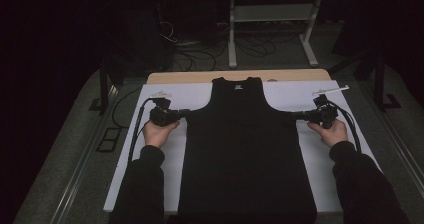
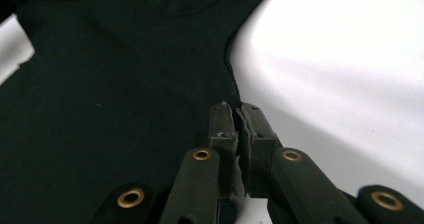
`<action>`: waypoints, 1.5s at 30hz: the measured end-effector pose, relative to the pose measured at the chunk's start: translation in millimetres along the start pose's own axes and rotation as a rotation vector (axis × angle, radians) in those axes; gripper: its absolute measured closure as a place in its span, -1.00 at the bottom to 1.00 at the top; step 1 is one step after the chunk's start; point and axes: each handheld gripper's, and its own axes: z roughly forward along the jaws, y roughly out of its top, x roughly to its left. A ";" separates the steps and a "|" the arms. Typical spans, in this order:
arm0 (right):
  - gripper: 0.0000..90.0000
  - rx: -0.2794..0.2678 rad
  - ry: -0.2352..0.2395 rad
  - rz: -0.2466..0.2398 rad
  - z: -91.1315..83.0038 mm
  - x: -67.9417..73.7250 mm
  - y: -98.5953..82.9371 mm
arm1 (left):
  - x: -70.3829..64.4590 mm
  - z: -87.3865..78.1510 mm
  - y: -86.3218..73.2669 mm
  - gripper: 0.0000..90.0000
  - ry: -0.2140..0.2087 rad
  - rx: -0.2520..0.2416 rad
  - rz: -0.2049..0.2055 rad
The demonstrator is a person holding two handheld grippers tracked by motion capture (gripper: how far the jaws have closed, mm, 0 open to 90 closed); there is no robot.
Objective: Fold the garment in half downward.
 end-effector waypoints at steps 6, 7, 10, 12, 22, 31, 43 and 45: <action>0.87 -0.017 0.035 0.009 -5.0 7.7 -4.3 | -3.6 -5.8 -9.5 0.94 -0.040 -0.020 -0.007; 0.87 -0.019 0.043 0.014 -5.8 9.1 -5.1 | -3.4 -7.0 -12.0 0.94 -0.042 -0.024 -0.004; 0.87 -0.029 0.049 0.015 -9.1 12.4 -6.8 | -1.2 -11.8 -15.3 0.94 -0.061 -0.039 -0.025; 0.87 -0.041 0.058 0.024 -12.8 14.5 -8.4 | -0.4 -15.7 -15.5 0.94 -0.082 -0.046 -0.031; 0.87 -0.098 0.058 0.056 -35.6 22.3 -22.2 | -5.3 -25.2 -21.8 0.94 -0.138 -0.080 -0.081; 0.87 -0.096 0.064 0.097 -46.0 24.2 -36.4 | -4.7 -32.3 -37.4 0.94 -0.137 -0.072 -0.123; 0.87 -0.012 0.089 0.141 -47.6 30.0 -58.4 | -10.3 -37.1 -56.1 0.94 -0.131 -0.012 -0.141; 0.87 0.020 0.094 0.154 -46.7 32.0 -62.7 | -11.0 -37.4 -58.6 0.94 -0.132 0.002 -0.147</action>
